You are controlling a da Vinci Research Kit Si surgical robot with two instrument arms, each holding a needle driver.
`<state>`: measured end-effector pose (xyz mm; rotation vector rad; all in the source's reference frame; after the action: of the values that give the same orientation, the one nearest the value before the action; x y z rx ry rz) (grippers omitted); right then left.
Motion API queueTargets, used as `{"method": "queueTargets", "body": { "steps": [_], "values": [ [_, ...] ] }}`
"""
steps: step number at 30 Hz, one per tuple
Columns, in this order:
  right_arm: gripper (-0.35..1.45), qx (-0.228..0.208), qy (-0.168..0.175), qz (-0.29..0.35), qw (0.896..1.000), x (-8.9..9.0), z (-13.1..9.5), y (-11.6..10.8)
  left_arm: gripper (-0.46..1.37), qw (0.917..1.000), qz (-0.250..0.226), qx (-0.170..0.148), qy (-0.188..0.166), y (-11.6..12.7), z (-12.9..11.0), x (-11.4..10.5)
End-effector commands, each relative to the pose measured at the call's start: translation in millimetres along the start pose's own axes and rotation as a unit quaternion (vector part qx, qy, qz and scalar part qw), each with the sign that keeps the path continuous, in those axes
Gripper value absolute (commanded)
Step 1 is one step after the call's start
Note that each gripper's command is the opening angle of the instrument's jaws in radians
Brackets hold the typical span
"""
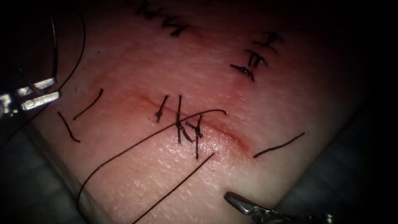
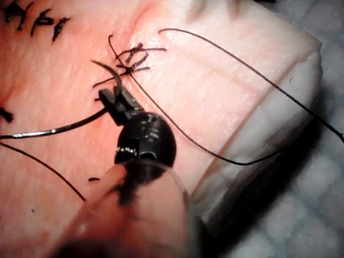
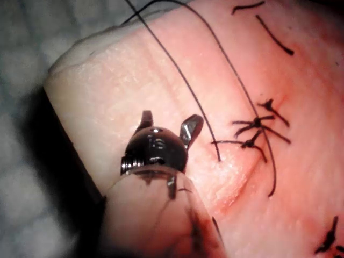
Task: Wound Closure
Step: Pull suture through wound
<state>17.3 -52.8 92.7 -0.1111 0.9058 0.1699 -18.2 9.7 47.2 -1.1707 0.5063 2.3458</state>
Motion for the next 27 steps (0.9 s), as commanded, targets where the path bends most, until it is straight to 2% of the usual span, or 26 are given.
{"method": "queueTargets", "body": {
  "steps": [1,4,10,16,19,20,21,22,23,24,27],
  "values": [
    [1.27,-0.001,-0.002,-0.001,1.000,-0.2,0.5,0.2,-0.35,1.0000,0.000,-0.002,0.001,0.1,0.0,0.0],
    [1.27,-0.009,-0.005,-0.002,1.000,-1.6,2.7,1.6,-0.35,1.0000,0.001,-0.002,0.002,0.3,-0.1,0.0],
    [1.27,-0.015,-0.013,-0.012,1.000,-3.4,5.7,3.1,-0.35,1.0000,0.001,-0.003,0.003,0.4,-0.1,-0.1],
    [1.24,0.000,-0.011,-0.023,1.000,-5.2,8.3,2.9,-0.35,1.0000,0.001,-0.003,0.003,0.4,-0.1,-0.1],
    [1.18,0.008,-0.011,-0.031,0.999,-5.8,8.8,2.5,-0.35,1.0000,0.002,-0.004,0.003,0.4,-0.2,-0.2],
    [1.08,0.010,-0.009,-0.033,0.999,-6.0,8.8,2.4,-0.35,1.0000,0.002,-0.004,0.004,0.4,-0.2,-0.2],
    [0.85,0.017,-0.002,-0.037,0.999,-6.0,8.7,2.3,-0.35,1.0000,0.002,-0.004,0.004,0.4,-0.3,-0.2],
    [0.45,0.022,0.003,-0.043,0.999,-6.0,8.6,2.3,-0.35,1.0000,0.002,-0.004,0.004,0.4,-0.3,-0.2],
    [-0.06,0.034,0.012,-0.045,0.998,-5.9,8.5,2.1,-0.35,1.0000,0.002,-0.004,0.004,0.4,-0.3,-0.2],
    [-0.35,0.038,0.014,-0.046,0.998,-5.8,8.3,2.2,-0.35,1.0000,0.002,-0.004,0.004,0.3,-0.3,-0.2],
    [-0.35,0.030,0.003,-0.054,0.998,-5.6,8.4,2.3,-0.35,1.0000,0.002,-0.004,0.004,0.4,-0.3,-0.3]
  ]
}}
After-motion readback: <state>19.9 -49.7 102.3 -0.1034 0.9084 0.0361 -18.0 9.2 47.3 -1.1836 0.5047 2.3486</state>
